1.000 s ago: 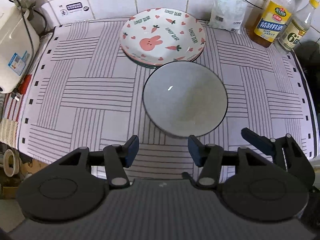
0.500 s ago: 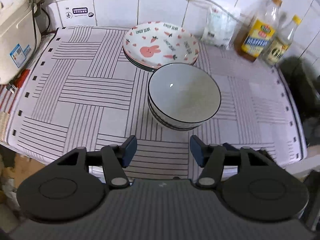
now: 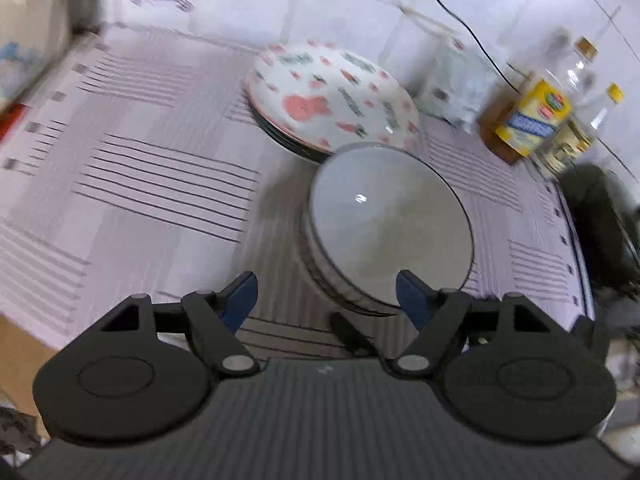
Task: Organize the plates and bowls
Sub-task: 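Lower the white bowl into the nested bowls with the left gripper, then lift the stack of three bowls with the left gripper, then lower the bowl stack onto the rabbit plate stack and open the left gripper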
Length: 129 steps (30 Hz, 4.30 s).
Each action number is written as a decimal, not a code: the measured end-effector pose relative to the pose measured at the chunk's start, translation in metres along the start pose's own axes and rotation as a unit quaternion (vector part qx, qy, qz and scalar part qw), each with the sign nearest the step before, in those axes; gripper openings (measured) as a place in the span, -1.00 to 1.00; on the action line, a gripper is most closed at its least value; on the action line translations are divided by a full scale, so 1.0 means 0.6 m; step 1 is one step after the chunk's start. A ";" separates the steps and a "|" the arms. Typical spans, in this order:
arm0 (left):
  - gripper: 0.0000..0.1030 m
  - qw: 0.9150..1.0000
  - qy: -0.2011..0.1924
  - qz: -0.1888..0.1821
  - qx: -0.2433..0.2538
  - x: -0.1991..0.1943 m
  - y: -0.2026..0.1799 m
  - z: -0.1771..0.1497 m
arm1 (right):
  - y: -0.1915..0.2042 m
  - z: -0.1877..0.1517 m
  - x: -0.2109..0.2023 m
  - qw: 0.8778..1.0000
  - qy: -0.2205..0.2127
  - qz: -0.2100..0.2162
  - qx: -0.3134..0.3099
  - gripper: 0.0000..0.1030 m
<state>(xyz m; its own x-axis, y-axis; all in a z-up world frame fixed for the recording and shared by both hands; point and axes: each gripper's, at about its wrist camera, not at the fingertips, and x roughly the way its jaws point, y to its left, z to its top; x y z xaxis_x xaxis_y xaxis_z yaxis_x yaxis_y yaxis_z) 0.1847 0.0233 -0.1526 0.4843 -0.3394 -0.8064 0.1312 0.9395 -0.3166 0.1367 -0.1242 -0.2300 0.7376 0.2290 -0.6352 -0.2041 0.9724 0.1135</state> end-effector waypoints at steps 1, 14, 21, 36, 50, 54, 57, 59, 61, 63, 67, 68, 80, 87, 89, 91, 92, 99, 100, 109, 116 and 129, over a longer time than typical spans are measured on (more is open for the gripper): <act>0.47 1.000 0.004 -0.002 0.001 0.009 0.001 0.003 | 0.004 0.002 0.007 1.000 -0.001 -0.004 -0.012 0.98; 0.26 0.999 0.028 -0.027 -0.024 0.097 0.028 0.037 | 0.012 0.027 0.040 0.997 -0.003 0.030 -0.068 0.98; 0.11 0.993 0.040 -0.076 -0.087 0.117 0.050 0.039 | 0.006 0.041 0.057 0.995 0.007 0.062 -0.076 1.00; 0.08 0.992 0.060 -0.085 -0.077 0.100 0.030 0.035 | -0.021 0.062 0.046 0.994 0.014 0.078 -0.073 1.00; 0.08 0.997 0.000 -0.079 -0.002 0.019 -0.026 0.117 | -0.032 0.148 -0.003 0.993 -0.048 0.067 -0.086 1.00; 0.08 0.997 -0.012 -0.076 -0.002 0.021 -0.021 0.152 | -0.037 0.178 0.010 0.991 -0.063 0.071 -0.099 1.00; 0.08 0.998 -0.020 -0.067 0.003 0.029 -0.017 0.178 | -0.034 0.203 0.031 0.990 -0.066 0.074 -0.103 1.00; 0.09 0.998 -0.019 -0.061 0.004 0.040 -0.013 0.195 | -0.035 0.209 0.044 0.990 -0.067 0.077 -0.101 1.00; 0.10 0.998 -0.014 -0.056 0.000 0.053 -0.008 0.212 | -0.036 0.215 0.060 0.990 -0.068 0.078 -0.100 1.00; 0.12 0.999 -0.007 -0.052 -0.001 0.070 -0.001 0.227 | -0.038 0.225 0.071 0.990 -0.067 0.077 -0.101 1.00; 0.12 0.999 0.000 -0.050 -0.011 0.101 0.012 0.247 | -0.053 0.226 0.108 0.990 -0.058 0.082 -0.095 1.00; 0.12 0.999 0.002 -0.046 -0.011 0.106 0.014 0.252 | -0.054 0.228 0.116 0.991 -0.055 0.080 -0.094 1.00; 0.13 0.999 0.030 -0.034 -0.016 0.165 0.018 0.288 | -0.065 0.238 0.177 0.993 -0.026 0.071 -0.090 1.00; 0.13 0.998 0.043 -0.039 -0.030 0.185 0.019 0.289 | -0.068 0.232 0.186 0.995 -0.008 0.065 -0.077 1.00; 0.13 0.997 0.046 -0.041 -0.036 0.189 0.020 0.289 | -0.067 0.229 0.185 0.995 -0.005 0.063 -0.074 1.00; 0.13 0.997 0.048 -0.041 -0.038 0.194 0.021 0.287 | -0.065 0.227 0.187 0.995 -0.003 0.062 -0.074 1.00; 0.13 0.997 0.048 -0.041 -0.040 0.198 0.020 0.288 | -0.065 0.225 0.188 0.995 -0.002 0.062 -0.075 1.00; 0.13 0.996 0.053 -0.044 -0.057 0.212 0.024 0.292 | -0.056 0.229 0.185 0.995 0.006 0.059 -0.077 1.00; 0.13 0.995 0.053 -0.046 -0.065 0.214 0.026 0.293 | -0.053 0.231 0.185 0.995 0.007 0.059 -0.080 1.00; 0.14 0.997 0.032 -0.020 -0.063 0.208 0.019 0.294 | -0.038 0.241 0.198 0.994 0.015 0.046 -0.094 1.00; 0.34 0.999 0.020 0.036 -0.023 0.174 -0.013 0.289 | 0.014 0.252 0.178 0.989 0.073 -0.022 -0.124 1.00; 0.45 0.997 -0.045 0.063 0.017 0.034 -0.032 0.236 | -0.030 0.241 0.019 0.997 0.047 -0.051 -0.040 1.00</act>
<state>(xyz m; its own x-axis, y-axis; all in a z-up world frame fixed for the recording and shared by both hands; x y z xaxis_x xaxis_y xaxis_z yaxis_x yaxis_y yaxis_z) 0.3146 0.0051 -0.0920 0.5750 -0.2148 -0.7895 0.0926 0.9758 -0.1980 0.2419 -0.1323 -0.1288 0.6942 0.1210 -0.7095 -0.1856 0.9825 -0.0141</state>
